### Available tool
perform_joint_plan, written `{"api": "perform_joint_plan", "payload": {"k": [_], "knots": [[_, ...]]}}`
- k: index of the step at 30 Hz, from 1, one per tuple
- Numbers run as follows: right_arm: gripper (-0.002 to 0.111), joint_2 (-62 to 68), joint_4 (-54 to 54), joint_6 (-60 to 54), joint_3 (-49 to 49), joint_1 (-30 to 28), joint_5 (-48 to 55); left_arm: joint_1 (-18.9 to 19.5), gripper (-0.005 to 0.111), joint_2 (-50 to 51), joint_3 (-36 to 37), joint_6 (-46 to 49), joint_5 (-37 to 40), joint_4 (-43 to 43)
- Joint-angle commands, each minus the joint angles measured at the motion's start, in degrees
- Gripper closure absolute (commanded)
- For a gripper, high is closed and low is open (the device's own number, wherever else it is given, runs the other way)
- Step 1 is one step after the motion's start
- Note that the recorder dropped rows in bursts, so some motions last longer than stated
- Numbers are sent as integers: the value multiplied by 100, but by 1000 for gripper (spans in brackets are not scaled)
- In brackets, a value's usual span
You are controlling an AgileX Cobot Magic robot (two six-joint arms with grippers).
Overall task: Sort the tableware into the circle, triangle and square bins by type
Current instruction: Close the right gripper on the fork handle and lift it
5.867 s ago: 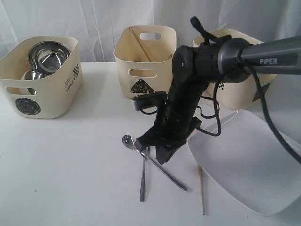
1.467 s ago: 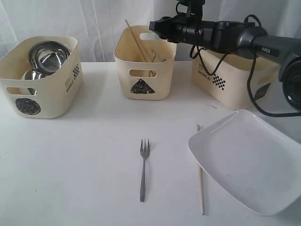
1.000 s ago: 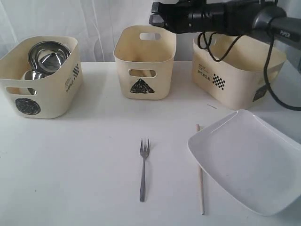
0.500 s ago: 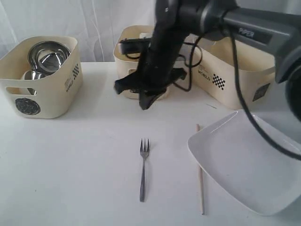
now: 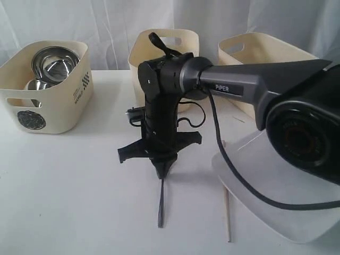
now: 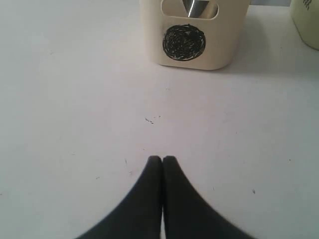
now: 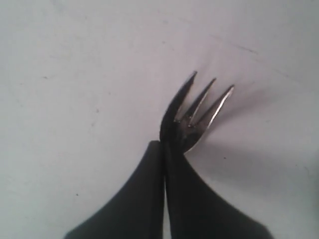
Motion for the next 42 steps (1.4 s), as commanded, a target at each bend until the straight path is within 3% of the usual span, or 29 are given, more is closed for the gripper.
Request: {"api": "perform_joint_plan", "payload": {"k": [1,6,9,16,25,38,42], "knots": [[108,-292,-99,-26,26,-15,4,-41,107,-28,21,-5,-19,-3],[108,-972,-832,510,484,311,4,-41,107,-28,21,-5,-19,-3],[108,-1536,-1180,728,1176,681,-518,-41,107,-28,21,-5,-19,-3],[107,-1890,-1159,468,2156,1037,-1306,-41,107,-28,21,-5,-19,-3],[69,-1435,-943,551,2199,1037,-1402,-41,107,-28,21,-5,-19,-3],[68,-952,-969,1150,2199,967,-1630,-41,107,-28,21,-5,-19,-3],[74,-916,-969,903,2199,956,-1785,-41,107,-28,21,-5,-19,-3]]}}
